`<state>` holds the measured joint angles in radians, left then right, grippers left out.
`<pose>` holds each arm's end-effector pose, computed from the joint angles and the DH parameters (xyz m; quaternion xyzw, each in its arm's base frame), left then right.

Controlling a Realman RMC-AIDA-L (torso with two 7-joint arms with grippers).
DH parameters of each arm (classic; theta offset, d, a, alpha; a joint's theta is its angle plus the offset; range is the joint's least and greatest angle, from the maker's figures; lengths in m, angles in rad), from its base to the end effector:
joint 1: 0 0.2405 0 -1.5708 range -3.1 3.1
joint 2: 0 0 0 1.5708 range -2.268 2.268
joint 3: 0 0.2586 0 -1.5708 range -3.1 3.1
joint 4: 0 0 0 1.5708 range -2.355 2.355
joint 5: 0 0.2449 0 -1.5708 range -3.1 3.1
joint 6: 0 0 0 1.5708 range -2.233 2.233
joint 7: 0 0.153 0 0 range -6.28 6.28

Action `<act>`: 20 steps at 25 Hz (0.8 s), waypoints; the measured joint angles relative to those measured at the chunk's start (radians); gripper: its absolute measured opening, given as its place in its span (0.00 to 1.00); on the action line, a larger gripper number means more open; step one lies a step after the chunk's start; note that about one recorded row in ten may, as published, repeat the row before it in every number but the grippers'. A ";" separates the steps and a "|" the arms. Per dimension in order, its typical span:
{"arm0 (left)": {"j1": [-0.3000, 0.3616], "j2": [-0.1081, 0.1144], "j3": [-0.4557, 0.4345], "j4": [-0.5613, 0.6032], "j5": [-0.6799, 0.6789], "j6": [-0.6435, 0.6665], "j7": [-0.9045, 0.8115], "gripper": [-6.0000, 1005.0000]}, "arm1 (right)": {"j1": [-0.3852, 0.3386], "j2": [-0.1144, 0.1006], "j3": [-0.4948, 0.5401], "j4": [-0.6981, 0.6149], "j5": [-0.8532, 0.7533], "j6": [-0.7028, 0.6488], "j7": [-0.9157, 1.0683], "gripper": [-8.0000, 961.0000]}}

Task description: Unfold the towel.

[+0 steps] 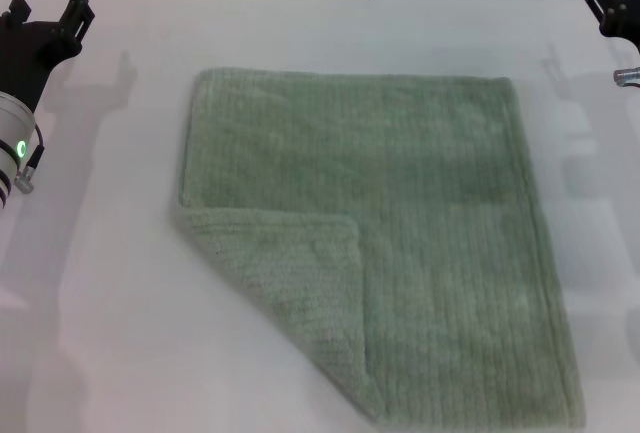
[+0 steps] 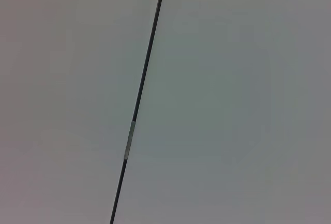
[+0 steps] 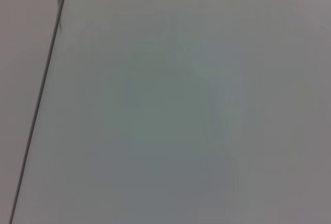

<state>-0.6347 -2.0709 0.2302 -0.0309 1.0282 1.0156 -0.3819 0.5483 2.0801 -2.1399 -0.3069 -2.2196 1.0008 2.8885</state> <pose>-0.3538 0.4113 -0.0141 -0.6365 -0.3418 -0.3275 0.6089 0.3001 0.4190 -0.0323 -0.6850 0.1565 0.2368 0.6710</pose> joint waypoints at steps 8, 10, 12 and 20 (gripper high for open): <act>0.001 0.000 0.000 0.002 0.002 0.000 0.000 0.77 | 0.001 0.000 0.000 0.000 0.000 -0.001 0.000 0.84; 0.001 0.000 0.000 0.002 0.002 0.000 0.000 0.77 | 0.001 0.000 0.000 0.000 0.000 -0.001 0.000 0.84; 0.001 0.000 0.000 0.002 0.002 0.000 0.000 0.77 | 0.001 0.000 0.000 0.000 0.000 -0.001 0.000 0.84; 0.001 0.000 0.000 0.002 0.003 0.000 0.000 0.77 | 0.001 0.000 0.000 0.000 0.000 -0.004 0.000 0.84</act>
<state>-0.6334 -2.0708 0.2301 -0.0291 1.0308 1.0154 -0.3819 0.5491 2.0801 -2.1399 -0.3067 -2.2196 0.9971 2.8885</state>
